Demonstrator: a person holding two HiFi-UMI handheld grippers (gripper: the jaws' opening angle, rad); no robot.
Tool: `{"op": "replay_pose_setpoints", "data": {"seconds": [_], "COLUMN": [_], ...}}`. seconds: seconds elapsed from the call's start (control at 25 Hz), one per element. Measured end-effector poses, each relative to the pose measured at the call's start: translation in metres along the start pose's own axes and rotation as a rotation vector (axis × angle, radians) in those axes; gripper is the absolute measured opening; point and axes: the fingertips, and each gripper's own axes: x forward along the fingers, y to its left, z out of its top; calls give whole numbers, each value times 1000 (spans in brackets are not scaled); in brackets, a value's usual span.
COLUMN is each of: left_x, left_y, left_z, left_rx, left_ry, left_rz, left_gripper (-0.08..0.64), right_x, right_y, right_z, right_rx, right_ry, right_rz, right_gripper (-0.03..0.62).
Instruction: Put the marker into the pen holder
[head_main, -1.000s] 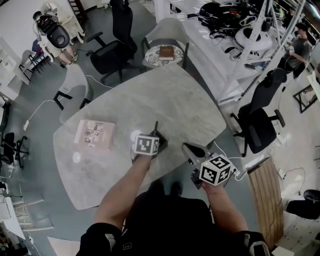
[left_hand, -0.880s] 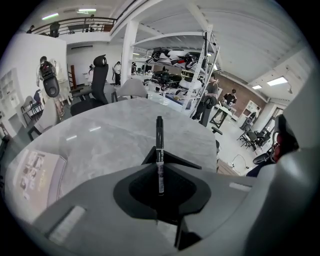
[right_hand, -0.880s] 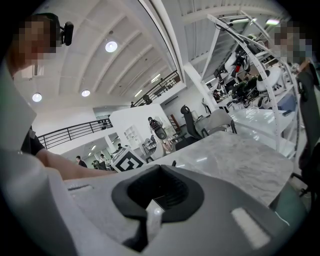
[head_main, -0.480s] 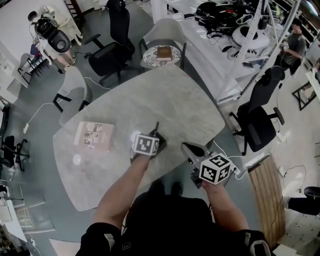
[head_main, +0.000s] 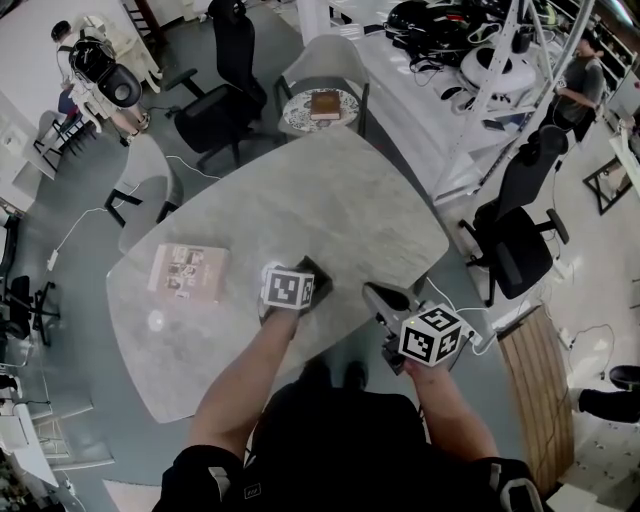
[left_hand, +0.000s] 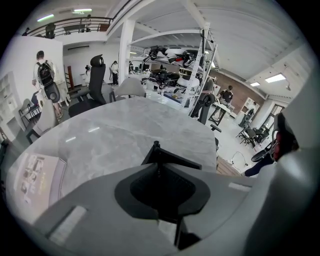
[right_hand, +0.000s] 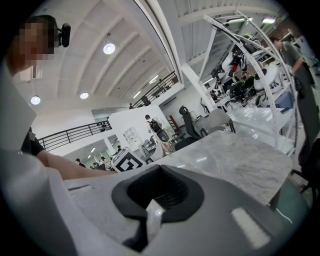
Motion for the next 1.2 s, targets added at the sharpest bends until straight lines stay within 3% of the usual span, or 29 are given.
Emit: {"op": "replay_pose_setpoints", "data": {"seconds": [0.28, 0.52, 0.68, 0.92, 1.2], "left_x": [-8, -45, -78, -128, -181], "left_y": [-2, 1, 5, 15, 23], "left_z": [-3, 11, 13, 17, 28], "left_rx": [-6, -21, -76, -53, -49], "left_ry": [-54, -211, -316, -406, -561], "left_rz": [-14, -3, 6, 23, -43], "left_gripper": [63, 67, 67, 67, 63], "right_x": [-2, -8, -13, -16, -4], "right_y": [1, 7, 16, 33, 52], "right_z": [-2, -2, -3, 9, 27], "right_rx": [-2, -14, -36, -94, -147], "right_ry": [-3, -7, -1, 7, -14], "right_rz": [7, 36, 69, 83, 71], "right_gripper": [3, 3, 3, 3, 3]}}
